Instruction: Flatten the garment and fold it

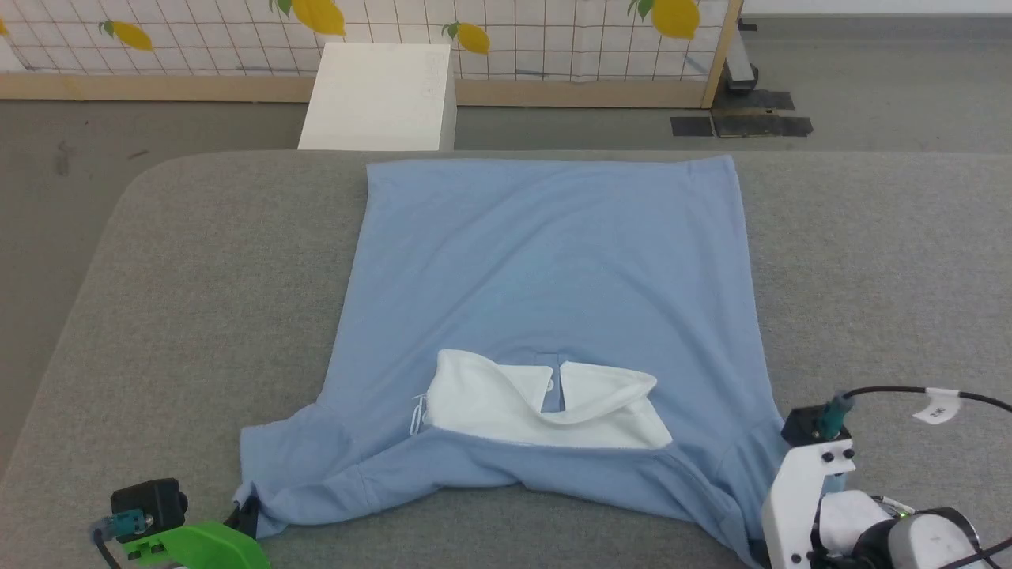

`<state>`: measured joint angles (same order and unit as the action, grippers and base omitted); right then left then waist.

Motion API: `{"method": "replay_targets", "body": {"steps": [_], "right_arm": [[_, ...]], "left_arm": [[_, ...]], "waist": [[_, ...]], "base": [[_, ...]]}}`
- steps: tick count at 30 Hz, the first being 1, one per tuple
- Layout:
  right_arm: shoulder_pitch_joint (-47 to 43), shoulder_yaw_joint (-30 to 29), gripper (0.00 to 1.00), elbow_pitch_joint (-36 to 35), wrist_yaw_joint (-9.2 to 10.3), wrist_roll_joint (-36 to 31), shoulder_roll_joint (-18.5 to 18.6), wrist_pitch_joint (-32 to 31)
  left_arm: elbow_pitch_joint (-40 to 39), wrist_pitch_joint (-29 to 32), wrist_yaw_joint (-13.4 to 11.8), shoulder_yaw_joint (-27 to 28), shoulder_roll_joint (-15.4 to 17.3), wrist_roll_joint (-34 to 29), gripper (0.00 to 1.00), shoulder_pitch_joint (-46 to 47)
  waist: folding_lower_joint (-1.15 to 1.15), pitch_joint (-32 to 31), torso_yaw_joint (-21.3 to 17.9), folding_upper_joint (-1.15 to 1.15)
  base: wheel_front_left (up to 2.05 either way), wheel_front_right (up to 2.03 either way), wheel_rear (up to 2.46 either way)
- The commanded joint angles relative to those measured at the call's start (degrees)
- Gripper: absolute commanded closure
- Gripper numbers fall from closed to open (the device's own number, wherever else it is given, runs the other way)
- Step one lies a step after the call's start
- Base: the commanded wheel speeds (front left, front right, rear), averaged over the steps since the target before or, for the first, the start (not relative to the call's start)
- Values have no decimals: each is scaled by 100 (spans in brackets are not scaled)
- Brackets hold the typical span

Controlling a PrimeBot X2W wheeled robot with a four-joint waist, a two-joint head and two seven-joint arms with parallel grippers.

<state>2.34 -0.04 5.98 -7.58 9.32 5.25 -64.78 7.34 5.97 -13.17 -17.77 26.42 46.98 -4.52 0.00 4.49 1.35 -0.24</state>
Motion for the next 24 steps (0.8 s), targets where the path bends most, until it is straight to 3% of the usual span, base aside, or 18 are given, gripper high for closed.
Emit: {"method": "replay_targets", "body": {"steps": [1, 8, 13, 20, 24], "right_arm": [[1, -76, 0, -46, 9, 197, -24, 21], [147, -859, 0, -1133, 9, 944, -156, 620], [519, -1392, 0, -1621, 9, 1176, -219, 2062], [1245, -1529, 0, -987, 9, 955, -234, 3813], [1972, -1587, 0, -324, 9, 657, -235, 4143]], "left_arm": [[-22, -33, 9, 8, -27, 21, 100, 52], [-70, -34, -30, 0, -33, 49, 100, -44], [-244, -132, -69, 54, -17, 41, 100, -88], [-627, -439, 1, 263, 50, 79, 100, -141], [-975, -564, 80, 364, 142, 67, 100, -74]], "waist": [[0, -50, -23, 24], [0, -220, -118, 24], [0, -223, -168, 24], [0, 131, -223, 24], [0, 704, -133, 24]], "base": [[0, 0, 0], [0, 0, 0], [0, 0, 0], [0, 0, 0], [0, 0, 0]]}}
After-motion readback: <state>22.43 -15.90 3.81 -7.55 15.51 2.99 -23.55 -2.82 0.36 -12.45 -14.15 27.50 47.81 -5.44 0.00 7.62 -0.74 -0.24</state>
